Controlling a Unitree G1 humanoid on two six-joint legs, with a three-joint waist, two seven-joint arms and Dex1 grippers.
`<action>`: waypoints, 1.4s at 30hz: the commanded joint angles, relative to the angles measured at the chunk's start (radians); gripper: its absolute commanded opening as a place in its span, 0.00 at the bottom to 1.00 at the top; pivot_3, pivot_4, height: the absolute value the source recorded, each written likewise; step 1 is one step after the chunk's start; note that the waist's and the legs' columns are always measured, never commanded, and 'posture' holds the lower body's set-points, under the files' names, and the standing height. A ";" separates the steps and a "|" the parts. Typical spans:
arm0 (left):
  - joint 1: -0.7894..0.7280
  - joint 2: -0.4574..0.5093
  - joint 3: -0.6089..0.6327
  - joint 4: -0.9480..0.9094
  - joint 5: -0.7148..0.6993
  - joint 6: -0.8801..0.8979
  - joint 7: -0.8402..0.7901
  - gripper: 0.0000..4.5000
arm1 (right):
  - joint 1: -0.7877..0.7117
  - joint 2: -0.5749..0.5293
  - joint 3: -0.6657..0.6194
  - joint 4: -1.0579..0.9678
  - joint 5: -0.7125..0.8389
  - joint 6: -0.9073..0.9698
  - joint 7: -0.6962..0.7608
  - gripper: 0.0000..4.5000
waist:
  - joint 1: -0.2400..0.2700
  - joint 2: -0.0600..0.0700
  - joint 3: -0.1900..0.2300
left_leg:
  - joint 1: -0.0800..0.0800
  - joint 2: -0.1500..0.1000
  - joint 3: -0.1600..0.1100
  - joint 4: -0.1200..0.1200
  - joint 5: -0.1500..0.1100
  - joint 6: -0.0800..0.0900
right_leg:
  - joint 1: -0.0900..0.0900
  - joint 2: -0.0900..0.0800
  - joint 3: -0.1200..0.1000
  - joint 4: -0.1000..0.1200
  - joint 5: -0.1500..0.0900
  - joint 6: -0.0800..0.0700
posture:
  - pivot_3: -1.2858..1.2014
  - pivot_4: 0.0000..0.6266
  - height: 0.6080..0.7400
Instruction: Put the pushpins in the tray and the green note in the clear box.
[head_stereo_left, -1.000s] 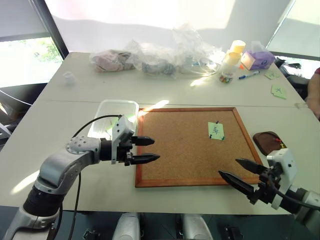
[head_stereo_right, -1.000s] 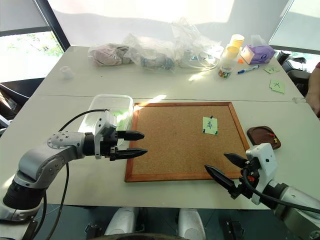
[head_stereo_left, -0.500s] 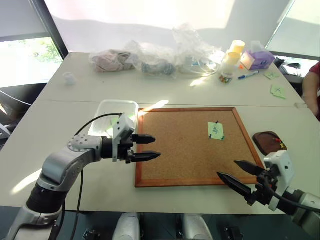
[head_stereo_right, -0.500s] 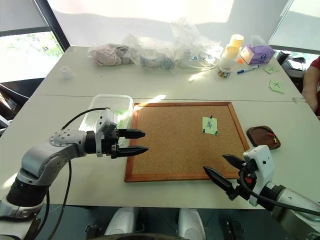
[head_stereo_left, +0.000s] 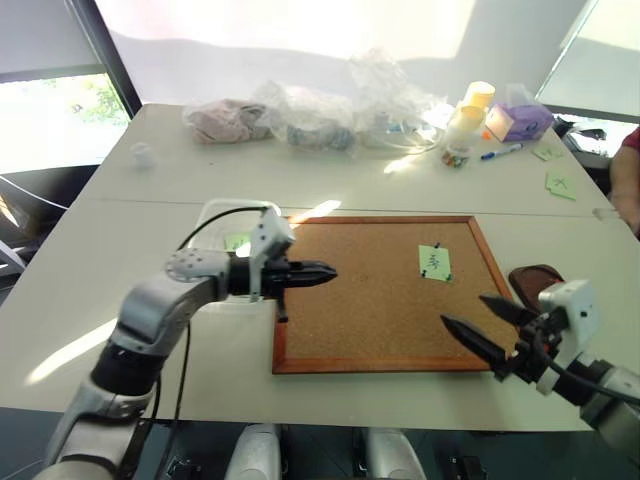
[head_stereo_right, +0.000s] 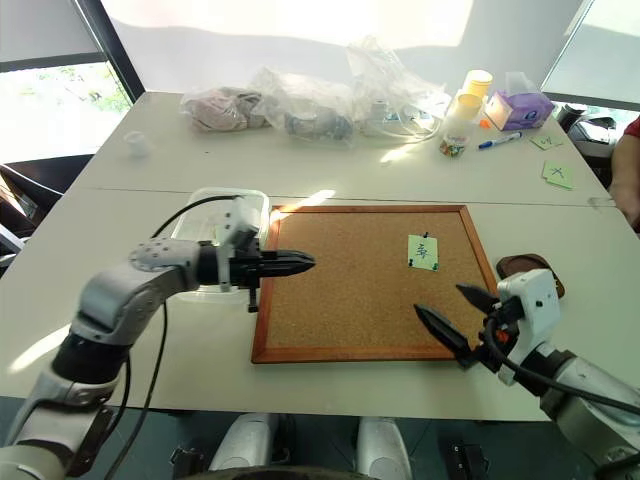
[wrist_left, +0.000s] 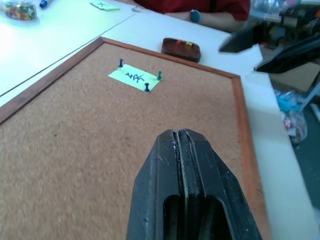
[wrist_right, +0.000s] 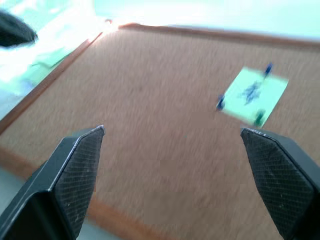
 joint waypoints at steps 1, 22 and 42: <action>-0.043 -0.060 -0.080 0.080 0.096 -0.062 0.024 0.01 | -0.124 0.016 0.037 0.080 -0.063 -0.010 -0.074 1.00 | -0.001 0.000 0.000 | 0.000 0.000 0.000 0.000 0.000 0.000 | 0.000 0.000 0.000 0.000 0.000 0.000 | 0.52 0.24 1.00; -0.036 -0.150 -0.218 0.263 0.393 -0.204 0.038 0.01 | -0.705 0.163 0.341 0.731 -0.464 -0.113 -0.038 1.00 | -0.003 0.006 -0.003 | -0.002 -0.004 -0.007 0.000 0.000 0.000 | -0.003 0.001 0.000 0.002 0.002 0.004 | 0.52 0.24 1.00; -0.026 -0.148 -0.210 0.267 0.421 -0.199 0.032 0.00 | -0.744 0.226 0.323 0.841 -0.540 -0.147 0.034 0.02 | -0.008 0.006 -0.003 | -0.002 -0.004 -0.007 0.000 0.000 0.000 | -0.003 0.001 0.000 0.002 0.002 0.004 | 0.52 0.24 1.00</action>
